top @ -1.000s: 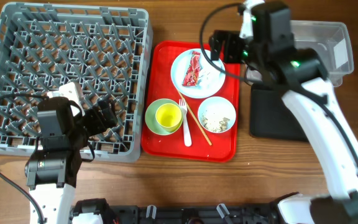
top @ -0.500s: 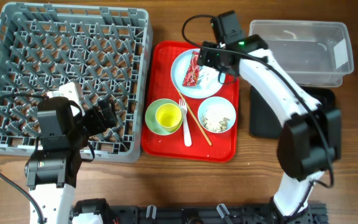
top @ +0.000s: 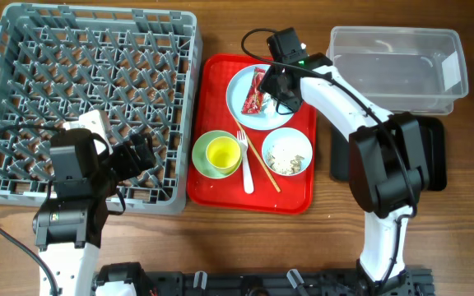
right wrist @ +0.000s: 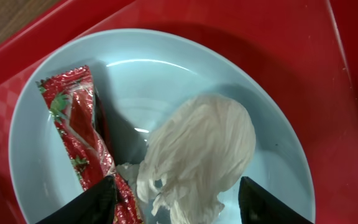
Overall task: Sort waste into correct bins and load items into the dishwasher rack
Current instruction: 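Grasp the white scraps with the right gripper and drop them in the clear bin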
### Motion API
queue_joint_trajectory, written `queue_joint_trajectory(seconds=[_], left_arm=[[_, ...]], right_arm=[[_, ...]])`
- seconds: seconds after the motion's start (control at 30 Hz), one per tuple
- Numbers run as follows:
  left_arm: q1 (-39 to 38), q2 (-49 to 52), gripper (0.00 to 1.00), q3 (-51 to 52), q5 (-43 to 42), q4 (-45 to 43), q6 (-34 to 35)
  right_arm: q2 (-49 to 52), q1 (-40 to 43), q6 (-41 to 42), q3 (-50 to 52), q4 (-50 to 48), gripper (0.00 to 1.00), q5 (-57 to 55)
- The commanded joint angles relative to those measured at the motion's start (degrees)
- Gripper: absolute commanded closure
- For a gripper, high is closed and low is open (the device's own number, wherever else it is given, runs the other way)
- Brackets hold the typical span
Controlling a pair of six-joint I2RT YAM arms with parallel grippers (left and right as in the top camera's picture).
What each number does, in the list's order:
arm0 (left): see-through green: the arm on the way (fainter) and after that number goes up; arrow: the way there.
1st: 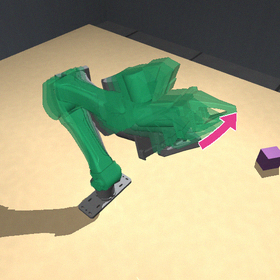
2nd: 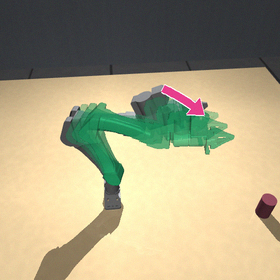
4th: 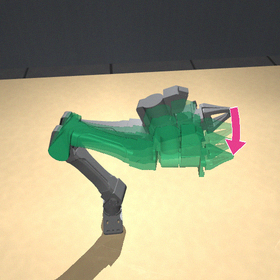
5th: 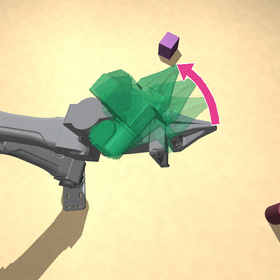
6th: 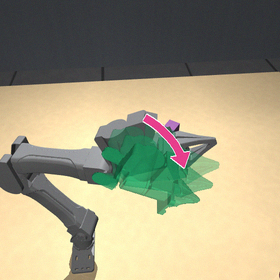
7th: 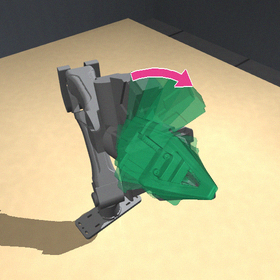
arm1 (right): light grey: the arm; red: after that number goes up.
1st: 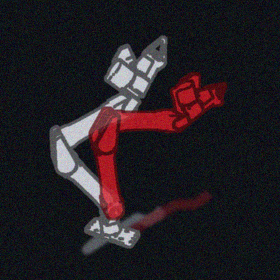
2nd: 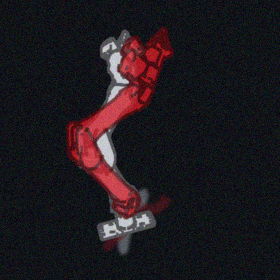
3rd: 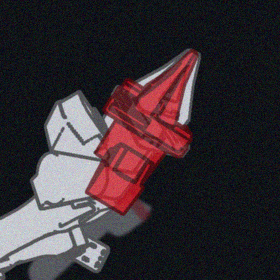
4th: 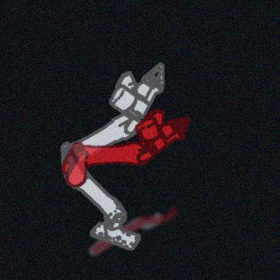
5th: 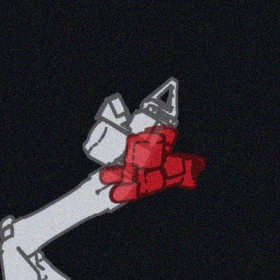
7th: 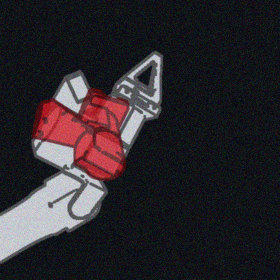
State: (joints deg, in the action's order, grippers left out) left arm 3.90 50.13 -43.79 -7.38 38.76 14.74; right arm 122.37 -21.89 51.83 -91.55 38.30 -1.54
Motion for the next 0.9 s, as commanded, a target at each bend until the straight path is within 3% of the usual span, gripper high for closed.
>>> queue_joint_trajectory(seconds=[0.0, 0.2, 0.33, 0.53, 0.67, 0.87], left_arm=[[0.3, -0.5, 0.0, -1.2, -0.5, 0.1, 0.5], [0.3, -0.5, 0.0, -1.2, -0.5, 0.1, 0.5], [0.3, -0.5, 0.0, -1.2, -0.5, 0.1, 0.5], [0.3, -0.5, 0.0, -1.2, -0.5, 0.1, 0.5], [0.3, -0.5, 0.0, -1.2, -0.5, 0.1, 0.5], [0.3, -0.5, 0.0, -1.2, -0.5, 0.1, 0.5]], right_arm=[[2.0, -0.2, 2.5, -0.6, 0.1, 0.45, -0.9], [2.0, -0.2, 2.3, -0.6, 2.7, 0.69, -4.1], [2.0, -0.2, 2.3, -0.6, 4.3, 0.96, -4.4], [-1.1, 0.2, -4.2, -1.8, 4.4, 0.96, -3.5], [-7.4, 1.6, -10.0, -2.8, 4.5, 0.96, -5.4], [-18.6, 7.0, -12.1, -2.8, 5.7, 0.96, -12.4]])
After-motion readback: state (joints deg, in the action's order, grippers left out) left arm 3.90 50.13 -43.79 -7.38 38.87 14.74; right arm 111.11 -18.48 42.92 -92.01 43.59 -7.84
